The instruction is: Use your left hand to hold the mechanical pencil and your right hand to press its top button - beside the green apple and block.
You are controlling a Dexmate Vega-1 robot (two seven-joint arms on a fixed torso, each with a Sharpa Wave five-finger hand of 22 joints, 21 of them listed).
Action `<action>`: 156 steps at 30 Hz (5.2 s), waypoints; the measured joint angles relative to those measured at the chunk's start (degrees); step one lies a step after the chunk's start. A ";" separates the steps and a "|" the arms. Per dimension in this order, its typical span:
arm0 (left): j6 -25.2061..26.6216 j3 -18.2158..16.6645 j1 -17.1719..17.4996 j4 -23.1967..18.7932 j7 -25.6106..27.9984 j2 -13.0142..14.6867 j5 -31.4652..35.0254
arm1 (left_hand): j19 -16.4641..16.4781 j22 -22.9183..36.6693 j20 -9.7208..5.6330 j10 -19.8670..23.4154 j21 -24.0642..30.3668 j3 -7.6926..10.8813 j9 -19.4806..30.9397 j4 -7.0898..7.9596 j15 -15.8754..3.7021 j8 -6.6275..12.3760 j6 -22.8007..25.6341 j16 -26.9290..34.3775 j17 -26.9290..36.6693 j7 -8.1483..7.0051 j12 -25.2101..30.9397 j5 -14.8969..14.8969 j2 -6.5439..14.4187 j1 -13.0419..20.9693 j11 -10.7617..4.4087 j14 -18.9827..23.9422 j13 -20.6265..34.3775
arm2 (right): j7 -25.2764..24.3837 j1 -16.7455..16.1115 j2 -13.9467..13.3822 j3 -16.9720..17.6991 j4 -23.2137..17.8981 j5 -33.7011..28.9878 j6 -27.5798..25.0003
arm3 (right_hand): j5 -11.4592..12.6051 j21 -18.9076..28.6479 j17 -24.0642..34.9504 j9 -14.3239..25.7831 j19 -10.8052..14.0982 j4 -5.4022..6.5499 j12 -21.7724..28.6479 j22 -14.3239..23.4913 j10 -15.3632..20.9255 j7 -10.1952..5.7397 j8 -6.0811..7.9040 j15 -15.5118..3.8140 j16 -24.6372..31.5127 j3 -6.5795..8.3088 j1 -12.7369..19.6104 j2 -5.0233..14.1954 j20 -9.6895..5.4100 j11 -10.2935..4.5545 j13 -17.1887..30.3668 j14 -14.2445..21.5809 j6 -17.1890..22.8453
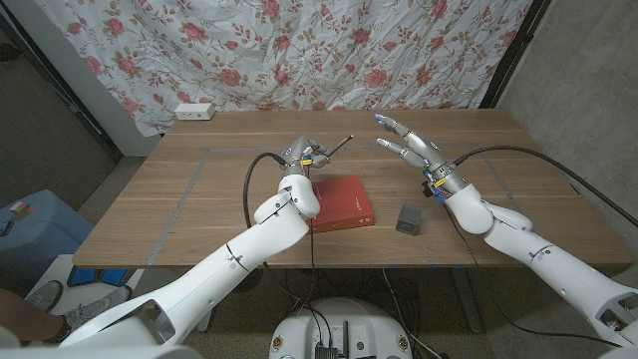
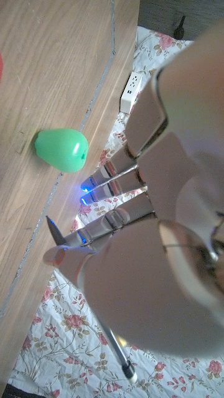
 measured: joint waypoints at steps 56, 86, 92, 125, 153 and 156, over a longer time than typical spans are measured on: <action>0.15 0.52 -2.05 0.26 1.68 0.61 -7.06 | 0.00 -0.02 0.00 0.20 0.00 -0.56 -0.54 -0.09 0.21 -0.66 0.55 0.00 -0.13 0.54 -0.23 0.00 0.12 0.43 0.19 0.20 -0.01 | -2.80 4.30 -0.31 -6.86 0.68 -6.12 -3.10 | 0.00 0.01 0.80 -0.01 -0.53 -0.15 -0.41 0.00 -2.44 -0.31 0.00 0.09 -0.45 0.15 -1.50 1.50 0.52 -0.39 -0.28 -1.35 0.31; 0.07 0.76 -1.55 -0.58 2.37 1.16 -7.64 | 0.00 -0.02 0.00 0.19 0.00 -0.86 -0.24 0.06 0.21 -0.99 0.53 -0.22 -0.12 0.52 -0.22 0.00 0.30 0.28 0.19 0.19 -0.05 | -1.84 4.34 -0.32 -7.66 1.14 -5.61 -2.82 | 0.00 0.05 1.33 -0.01 -1.45 0.09 -0.40 -0.01 -3.46 -0.31 0.00 -0.11 -0.93 -0.08 -2.42 1.49 0.20 -0.80 -0.27 -2.59 0.30; 0.12 0.79 -1.52 -0.77 2.41 1.25 -7.64 | 0.00 -0.02 0.00 0.19 0.00 -0.94 -0.24 -0.01 0.21 -1.09 0.53 -0.22 -0.12 0.52 -0.22 -0.02 0.51 0.50 0.19 0.19 -0.05 | -1.84 4.33 -0.25 -7.79 1.33 -5.61 -2.65 | 0.00 0.05 1.32 -0.02 -1.45 0.09 -0.40 -0.01 -3.46 0.00 0.00 -0.12 -0.93 -0.08 -2.42 1.48 0.20 -0.80 -0.27 -2.58 0.61; -0.84 0.95 -1.62 -0.11 2.90 1.09 -7.30 | 0.00 -0.02 0.00 0.19 0.00 -0.94 -0.01 -0.02 0.21 -0.99 0.51 -0.22 -0.12 0.51 -0.22 0.23 0.48 0.51 0.18 0.19 -0.01 | -1.10 5.67 1.15 -8.57 4.54 -4.29 -0.09 | 0.00 0.05 1.59 -0.03 -1.85 0.33 -0.39 0.00 -4.38 -0.11 0.19 -0.74 -0.93 -0.32 -3.33 1.04 -0.22 -1.11 -0.26 -3.18 2.16; -2.18 1.17 -2.01 0.77 2.64 0.87 -6.38 | 0.00 -0.03 0.00 0.19 0.00 -1.34 -0.26 -0.06 0.21 -1.08 0.51 -0.21 -0.11 0.51 -0.24 0.22 0.20 0.79 0.19 0.19 -0.04 | -1.03 6.84 2.71 -9.38 6.72 -3.98 1.34 | 0.00 0.05 1.86 -0.02 -2.28 0.33 -0.39 0.00 -5.01 -0.22 0.31 -1.26 -0.93 -0.32 -3.85 1.56 -0.66 -1.74 -0.26 -3.70 3.91; -2.21 1.17 -2.01 0.78 2.64 0.87 -6.31 | 0.00 -0.03 0.00 0.19 0.00 -1.34 -0.29 -0.07 0.21 -1.09 0.51 -0.21 -0.11 0.51 -0.25 0.22 0.21 0.78 0.19 0.19 -0.04 | -0.92 7.03 2.89 -9.59 6.94 -3.94 1.43 | 0.00 0.05 1.86 -0.02 -2.46 0.33 -0.39 -0.01 -5.10 -0.32 0.19 -1.36 -0.93 -0.32 -3.84 1.56 -0.84 -1.83 -0.26 -3.80 4.02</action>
